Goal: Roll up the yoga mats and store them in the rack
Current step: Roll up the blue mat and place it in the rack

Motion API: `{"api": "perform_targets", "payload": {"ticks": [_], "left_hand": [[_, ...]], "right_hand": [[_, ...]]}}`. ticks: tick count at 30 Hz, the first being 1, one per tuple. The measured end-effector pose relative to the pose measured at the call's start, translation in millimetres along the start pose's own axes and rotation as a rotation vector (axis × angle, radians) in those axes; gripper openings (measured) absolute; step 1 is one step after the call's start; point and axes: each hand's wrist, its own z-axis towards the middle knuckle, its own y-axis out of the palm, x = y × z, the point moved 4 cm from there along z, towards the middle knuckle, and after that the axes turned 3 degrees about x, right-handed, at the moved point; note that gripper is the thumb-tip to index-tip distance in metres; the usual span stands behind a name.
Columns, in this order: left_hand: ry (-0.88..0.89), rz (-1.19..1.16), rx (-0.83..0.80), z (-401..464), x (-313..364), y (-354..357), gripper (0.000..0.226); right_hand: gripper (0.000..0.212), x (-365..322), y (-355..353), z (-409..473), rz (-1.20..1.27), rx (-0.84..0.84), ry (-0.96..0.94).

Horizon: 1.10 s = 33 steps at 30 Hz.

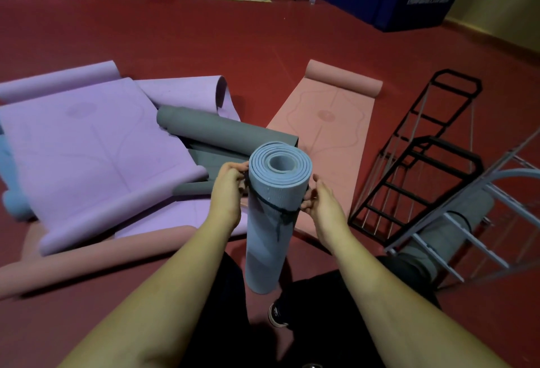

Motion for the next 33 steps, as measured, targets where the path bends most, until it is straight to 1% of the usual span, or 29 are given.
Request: {"api": "perform_targets", "payload": {"ticks": [1,2,3,5,7,9,11,13,16,18,21,22,24,26,27,29,30,31,33], "left_hand": [[-0.004,-0.010,0.044,0,4,0,0.015],[0.006,-0.006,0.082,0,9,1,0.018],[0.029,0.024,0.096,0,11,3,0.026],[0.051,0.086,0.024,-3,15,12,0.041],[0.020,0.076,-0.042,-6,11,20,0.047],[0.013,0.056,-0.022,-4,5,22,0.049],[0.008,0.059,0.001,-4,4,25,0.051],[-0.014,0.039,0.033,-1,1,28,0.052],[-0.092,0.011,0.094,1,-9,29,0.052],[-0.178,0.022,0.133,1,-21,24,0.049],[-0.305,-0.010,0.136,-2,-37,21,0.047],[-0.325,-0.013,0.136,-3,-42,21,0.041],[-0.338,0.015,0.153,-2,-47,12,0.025],[-0.297,0.053,0.174,4,-45,8,0.017],[-0.248,0.056,0.168,10,-43,6,0.017],[-0.181,-0.012,0.159,14,-35,12,0.030],[-0.182,-0.071,0.137,14,-32,18,0.040],[-0.180,-0.104,0.124,16,-33,23,0.049],[-0.184,-0.086,0.139,18,-37,28,0.055]], "right_hand": [[0.035,-4,3,-1,-0.033,-0.007,0.011],[0.040,-6,6,-2,-0.015,-0.006,0.037],[0.040,-7,9,-3,-0.028,-0.008,0.049],[0.035,-5,14,-5,-0.020,-0.034,0.124],[0.034,-4,18,-3,-0.006,0.026,0.147],[0.036,-10,25,-5,0.239,0.048,0.204],[0.050,-9,32,-5,0.494,0.069,0.321],[0.062,-4,38,-8,0.612,0.033,0.447],[0.059,5,42,-6,0.645,-0.007,0.595],[0.057,13,46,-3,0.639,-0.023,0.637],[0.065,26,48,-5,0.556,-0.062,0.731],[0.066,32,48,-6,0.498,-0.075,0.738],[0.059,39,49,-5,0.449,-0.109,0.683],[0.047,47,48,2,0.457,-0.071,0.590],[0.045,49,46,7,0.474,-0.024,0.562],[0.036,39,34,14,0.589,0.082,0.560],[0.034,34,34,17,0.680,0.086,0.573],[0.033,31,35,21,0.750,0.055,0.576],[0.039,30,44,23,0.757,0.000,0.578]]}}
